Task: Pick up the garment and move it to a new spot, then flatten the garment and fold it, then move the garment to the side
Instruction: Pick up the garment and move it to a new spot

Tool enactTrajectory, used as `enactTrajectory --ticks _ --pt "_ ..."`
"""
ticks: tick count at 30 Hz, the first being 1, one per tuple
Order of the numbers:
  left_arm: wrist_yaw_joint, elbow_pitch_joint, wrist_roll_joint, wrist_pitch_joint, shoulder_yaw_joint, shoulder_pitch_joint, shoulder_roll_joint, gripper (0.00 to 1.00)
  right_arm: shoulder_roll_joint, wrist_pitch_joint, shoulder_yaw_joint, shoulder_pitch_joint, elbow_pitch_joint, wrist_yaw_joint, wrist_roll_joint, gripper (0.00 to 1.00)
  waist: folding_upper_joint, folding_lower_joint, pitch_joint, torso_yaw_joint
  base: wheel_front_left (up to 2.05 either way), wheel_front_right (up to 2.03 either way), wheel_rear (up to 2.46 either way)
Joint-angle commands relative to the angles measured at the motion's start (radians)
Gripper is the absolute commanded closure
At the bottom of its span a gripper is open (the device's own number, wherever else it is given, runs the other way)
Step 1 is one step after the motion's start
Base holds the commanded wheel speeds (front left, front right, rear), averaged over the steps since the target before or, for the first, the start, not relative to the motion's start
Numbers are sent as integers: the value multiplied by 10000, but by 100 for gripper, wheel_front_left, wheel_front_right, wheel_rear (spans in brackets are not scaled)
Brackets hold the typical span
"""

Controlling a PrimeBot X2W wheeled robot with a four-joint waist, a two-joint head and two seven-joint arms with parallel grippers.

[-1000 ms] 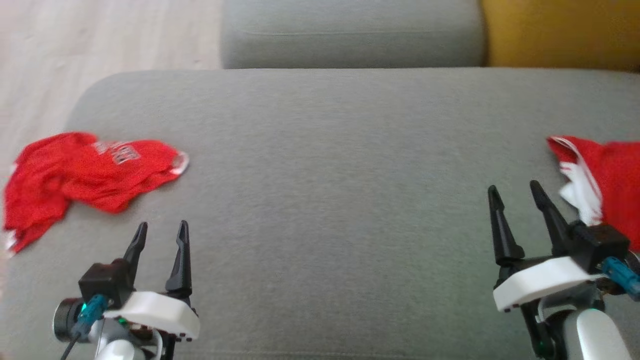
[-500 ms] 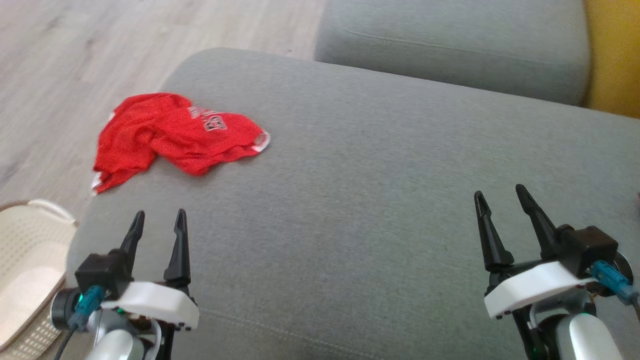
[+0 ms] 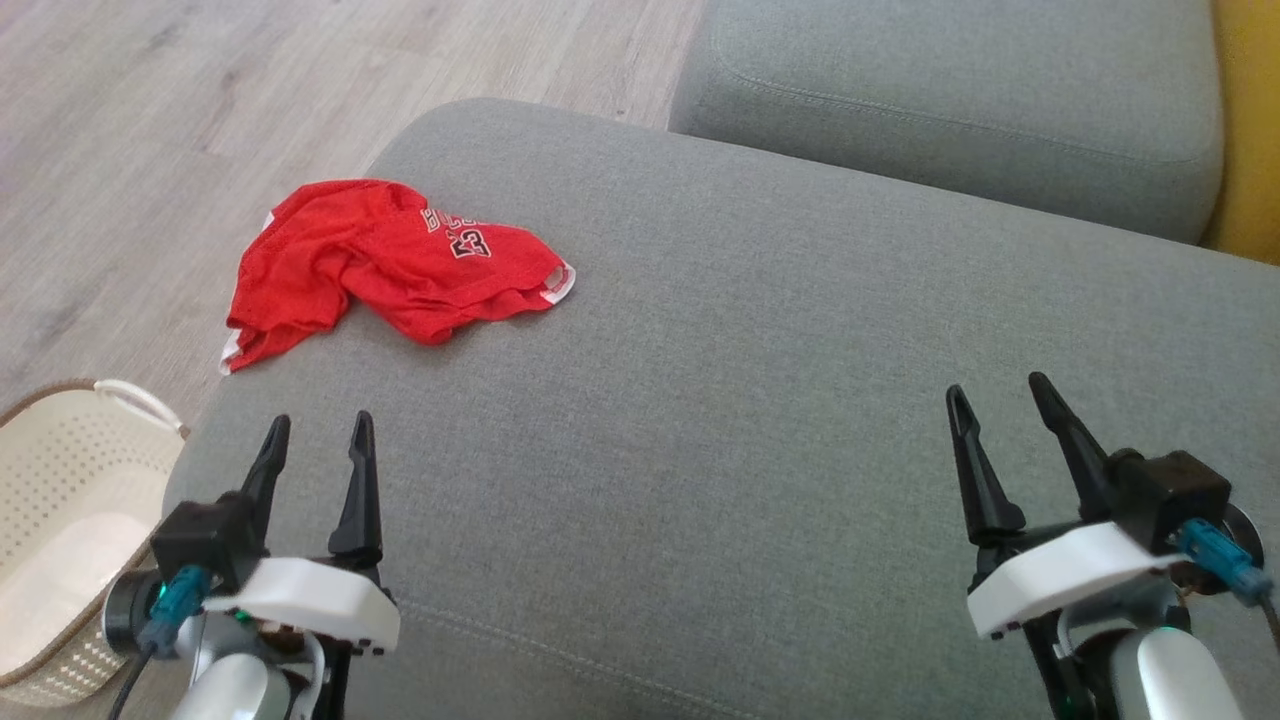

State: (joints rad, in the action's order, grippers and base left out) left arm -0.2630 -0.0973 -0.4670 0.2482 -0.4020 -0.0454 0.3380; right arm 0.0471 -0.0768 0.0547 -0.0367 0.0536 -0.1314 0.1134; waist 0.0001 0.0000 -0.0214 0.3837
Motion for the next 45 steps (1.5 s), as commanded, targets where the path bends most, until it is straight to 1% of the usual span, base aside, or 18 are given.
enactTrajectory --ticks 1,7,11,15,17,18,21,24,25,28,32,34,37,40,41,42,45 --pt "18 294 97 127 525 -557 105 0 66 -30 223 212 381 7 5 0 -1 0 15 1 0 0 0" --pt "73 385 237 132 687 -857 -64 0 122 -179 185 301 600 7 29 0 -1 0 374 -9 0 0 0" --pt "314 504 503 133 975 -1538 -321 0 252 -331 222 579 866 7 -10 0 -1 0 1002 -187 0 0 0" --pt "713 366 807 134 1467 -2497 -678 0 431 -486 285 1012 1119 7 -61 0 -1 0 1783 -579 0 0 0" --pt "1006 212 937 134 1743 -3024 -876 0 527 -558 352 1253 1204 7 -80 0 -1 0 2175 -829 0 0 0" --pt "1006 212 937 134 1743 -3024 -876 0 527 -558 352 1253 1204 7 -80 0 -1 0 2175 -829 0 0 0" --pt "1526 -389 1132 134 2157 -3828 -1079 0 628 -622 451 1592 1292 7 -94 0 -1 0 2706 -1239 0 0 0" --pt "2153 -1710 1215 134 2404 -4615 -1154 0 691 -646 483 1831 1317 7 -92 0 -1 0 3126 -1603 0 0 0" --pt "2556 -2970 1193 135 2481 -5172 -1109 0 723 -645 524 1966 1309 7 -64 0 -1 0 3362 -1837 0 0 0" --pt "3037 -5132 1050 53 2479 -6046 -1006 0 742 -642 502 2092 1323 7 -47 0 -1 0 3633 -2083 0 0 0" --pt "3371 -7479 768 -361 2550 -7200 -847 0 748 -679 460 2189 1411 7 -52 0 -1 0 3941 -2284 0 0 0" --pt "3476 -8488 672 -827 2499 -7676 -836 0 769 -704 434 2230 1474 7 -60 0 -1 0 4095 -2304 0 0 0" --pt "3641 -9692 537 -1249 2431 -8207 -812 0 801 -761 501 2313 1522 7 -35 0 -1 0 4269 -2392 0 0 0" --pt "3730 -10600 387 -1560 2421 -8511 -823 0 837 -779 538 2391 1551 7 13 0 -1 0 4355 -2469 0 0 0" --pt "3762 -10804 351 -1610 2402 -8584 -835 53 848 -783 535 2408 1559 7 23 0 -1 0 4369 -2483 0 0 0" --pt "3793 -10960 338 -1616 2361 -8644 -831 100 857 -786 528 2418 1563 7 35 0 -1 0 4380 -2494 0 0 0" --pt "3845 -11235 298 -1407 2294 -8766 -788 100 868 -785 474 2414 1565 7 59 0 -1 0 4379 -2472 0 0 0"
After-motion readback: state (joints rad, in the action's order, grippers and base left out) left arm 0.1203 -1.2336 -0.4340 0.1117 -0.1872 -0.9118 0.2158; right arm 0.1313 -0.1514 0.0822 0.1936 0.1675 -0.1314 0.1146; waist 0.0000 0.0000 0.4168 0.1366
